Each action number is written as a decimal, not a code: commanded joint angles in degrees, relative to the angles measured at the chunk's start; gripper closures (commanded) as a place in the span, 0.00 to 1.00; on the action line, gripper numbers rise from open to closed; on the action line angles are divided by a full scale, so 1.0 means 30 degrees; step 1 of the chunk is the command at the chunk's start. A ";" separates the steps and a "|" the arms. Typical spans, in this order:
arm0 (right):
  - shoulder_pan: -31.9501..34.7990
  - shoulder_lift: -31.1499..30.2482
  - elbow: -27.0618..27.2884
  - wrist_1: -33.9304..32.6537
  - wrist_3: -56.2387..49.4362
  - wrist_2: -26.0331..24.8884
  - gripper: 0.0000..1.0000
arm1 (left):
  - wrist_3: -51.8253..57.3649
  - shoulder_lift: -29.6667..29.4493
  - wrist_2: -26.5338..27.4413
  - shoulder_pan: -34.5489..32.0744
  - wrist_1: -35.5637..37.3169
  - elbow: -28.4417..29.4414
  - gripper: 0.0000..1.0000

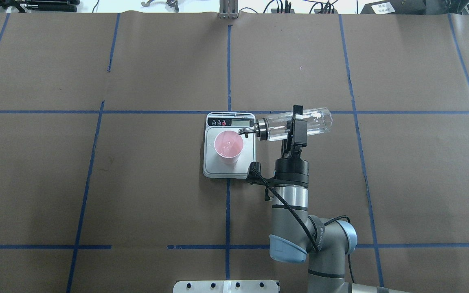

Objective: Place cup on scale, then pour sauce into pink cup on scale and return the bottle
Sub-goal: 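Hold the tilted bottle spout above the pink cup, pouring, then rotate the bottle upright with the right gripper, away from the cup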

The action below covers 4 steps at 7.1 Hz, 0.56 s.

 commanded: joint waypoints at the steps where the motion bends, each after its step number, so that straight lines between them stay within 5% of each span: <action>1: 0.0009 0.0286 0.0143 0.0972 0.0090 0.0426 1.00 | 0.0000 0.0000 0.0000 0.0000 0.0001 -0.0033 0.00; 4: 0.0126 0.0434 0.0173 0.3690 0.0178 0.1598 1.00 | 0.0000 -0.0030 0.0000 0.0000 0.0001 -0.0063 0.00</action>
